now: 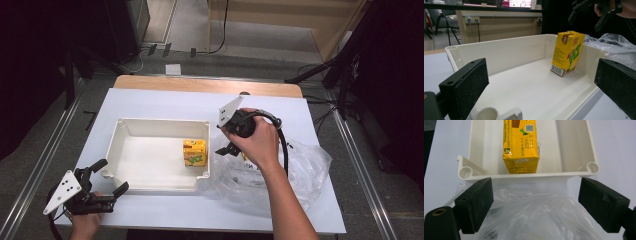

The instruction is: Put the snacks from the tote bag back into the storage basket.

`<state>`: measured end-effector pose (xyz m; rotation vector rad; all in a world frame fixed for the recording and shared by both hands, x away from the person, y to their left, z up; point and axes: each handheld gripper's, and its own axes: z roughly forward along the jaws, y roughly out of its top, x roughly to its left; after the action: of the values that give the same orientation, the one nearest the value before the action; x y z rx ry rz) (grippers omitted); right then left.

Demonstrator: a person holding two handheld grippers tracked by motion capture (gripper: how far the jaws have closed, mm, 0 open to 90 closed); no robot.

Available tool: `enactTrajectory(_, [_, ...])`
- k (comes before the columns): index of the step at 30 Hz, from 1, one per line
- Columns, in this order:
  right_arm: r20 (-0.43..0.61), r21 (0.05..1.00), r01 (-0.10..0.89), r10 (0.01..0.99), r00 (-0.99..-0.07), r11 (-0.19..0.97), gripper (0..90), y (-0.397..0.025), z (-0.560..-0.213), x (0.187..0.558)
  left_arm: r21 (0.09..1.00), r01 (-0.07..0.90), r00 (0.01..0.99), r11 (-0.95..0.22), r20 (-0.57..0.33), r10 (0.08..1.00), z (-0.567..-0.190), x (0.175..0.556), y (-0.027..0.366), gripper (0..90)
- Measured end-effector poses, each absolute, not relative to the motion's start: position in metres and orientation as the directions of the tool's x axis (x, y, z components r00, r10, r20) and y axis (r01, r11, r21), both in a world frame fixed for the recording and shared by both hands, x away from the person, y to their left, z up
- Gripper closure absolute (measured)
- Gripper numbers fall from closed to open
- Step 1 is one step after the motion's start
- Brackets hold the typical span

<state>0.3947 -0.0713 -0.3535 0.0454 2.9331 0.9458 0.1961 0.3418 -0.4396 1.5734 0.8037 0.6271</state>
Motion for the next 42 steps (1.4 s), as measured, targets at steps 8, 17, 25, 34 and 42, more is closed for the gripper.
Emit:
enactTrajectory(8, [-0.053,0.584,0.027,0.072,-0.996,0.811,14.0,-0.084,-0.355,0.392,0.987,0.149,0.616,-0.061,-0.044,0.786,-0.440,0.196,0.342,0.0])
enactTrajectory(17, [-0.059,0.590,0.036,0.087,-0.994,0.806,14.1,-0.098,-0.357,0.389,0.987,0.150,0.615,-0.061,-0.045,0.787,-0.440,0.196,0.341,0.0])
enactTrajectory(25, [-0.061,0.595,0.044,0.100,-0.993,0.802,14.1,-0.106,-0.358,0.387,0.987,0.149,0.616,-0.063,-0.043,0.787,-0.440,0.196,0.341,0.0])
enactTrajectory(34, [-0.055,0.596,0.065,0.121,-0.991,0.800,14.1,-0.118,-0.363,0.385,0.986,0.151,0.616,-0.064,-0.043,0.786,-0.440,0.196,0.342,0.0])
enactTrajectory(42, [-0.053,0.603,0.082,0.142,-0.988,0.794,14.1,-0.131,-0.366,0.381,0.987,0.152,0.613,-0.058,-0.048,0.789,-0.440,0.196,0.343,0.0])
